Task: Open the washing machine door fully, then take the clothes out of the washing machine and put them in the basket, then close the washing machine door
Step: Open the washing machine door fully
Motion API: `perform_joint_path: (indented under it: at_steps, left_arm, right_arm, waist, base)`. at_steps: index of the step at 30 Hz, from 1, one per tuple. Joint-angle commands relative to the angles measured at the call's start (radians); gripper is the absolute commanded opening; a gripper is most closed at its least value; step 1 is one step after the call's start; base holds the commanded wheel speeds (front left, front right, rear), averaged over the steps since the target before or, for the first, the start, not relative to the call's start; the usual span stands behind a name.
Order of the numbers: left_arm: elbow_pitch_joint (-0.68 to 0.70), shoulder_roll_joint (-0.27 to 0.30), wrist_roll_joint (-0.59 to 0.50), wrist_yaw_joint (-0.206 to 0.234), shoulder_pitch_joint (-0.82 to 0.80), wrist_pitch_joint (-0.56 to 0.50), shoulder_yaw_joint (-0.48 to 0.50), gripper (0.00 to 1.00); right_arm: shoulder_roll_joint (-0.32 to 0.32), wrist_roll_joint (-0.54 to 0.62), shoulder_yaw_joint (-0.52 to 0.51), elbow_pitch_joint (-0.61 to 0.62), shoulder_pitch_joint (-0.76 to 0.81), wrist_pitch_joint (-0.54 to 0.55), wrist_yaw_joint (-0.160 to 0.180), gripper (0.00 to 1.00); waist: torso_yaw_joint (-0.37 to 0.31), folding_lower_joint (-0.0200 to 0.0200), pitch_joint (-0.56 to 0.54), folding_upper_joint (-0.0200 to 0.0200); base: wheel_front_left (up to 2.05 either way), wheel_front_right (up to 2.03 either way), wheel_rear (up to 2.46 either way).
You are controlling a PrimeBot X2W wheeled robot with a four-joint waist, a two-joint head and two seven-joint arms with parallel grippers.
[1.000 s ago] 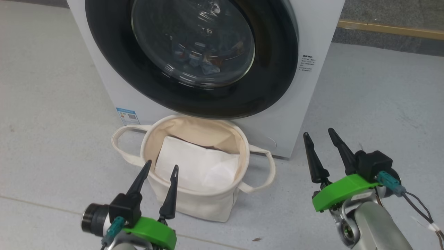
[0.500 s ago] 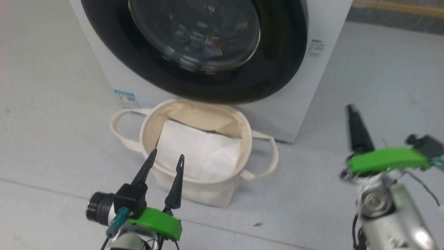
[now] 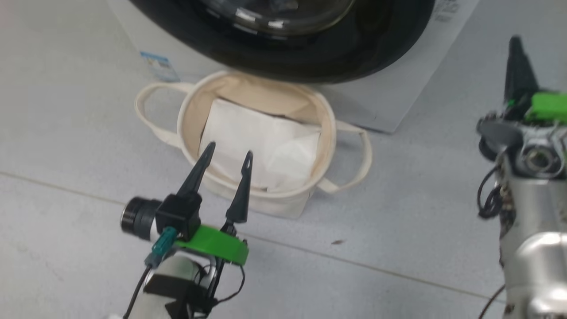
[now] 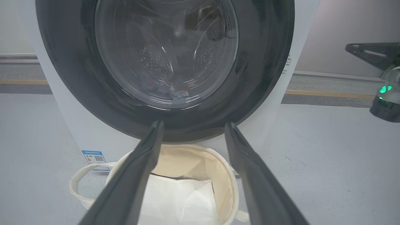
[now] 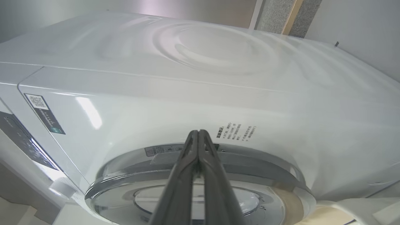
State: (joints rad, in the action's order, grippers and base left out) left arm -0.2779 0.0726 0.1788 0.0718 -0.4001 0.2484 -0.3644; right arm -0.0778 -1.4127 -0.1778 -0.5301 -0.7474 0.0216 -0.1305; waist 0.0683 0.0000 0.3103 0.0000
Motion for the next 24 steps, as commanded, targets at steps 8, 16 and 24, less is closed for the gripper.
perform_joint_path:
  at_steps: [8, 16, 24]
  left_arm:
    - [0.037, -0.015, 0.051, -0.001, -0.099, 0.012, 0.002, 1.00]
    - [0.029, -0.020, 0.047, 0.018, -0.143, 0.013, -0.019, 1.00]
    - [0.036, -0.021, 0.008, 0.030, -0.158, 0.013, -0.022, 1.00]
  right_arm:
    - [-0.027, -0.116, -0.031, -0.118, -0.233, 0.135, 0.000, 0.00]
    - [-0.039, -0.172, -0.035, -0.185, -0.317, 0.238, 0.000, 0.00]
    - [-0.024, -0.245, -0.018, -0.266, -0.369, 0.384, 0.000, 0.00]
  waist:
    - [0.055, 0.0000, 0.158, 0.0000]
    - [0.072, 0.0000, 0.200, 0.0000]
    - [0.077, 0.0000, 0.217, 0.0000]
  base:
    - [0.00, 0.00, 0.00]
    - [0.00, 0.00, 0.00]
    - [0.00, 0.00, 0.00]
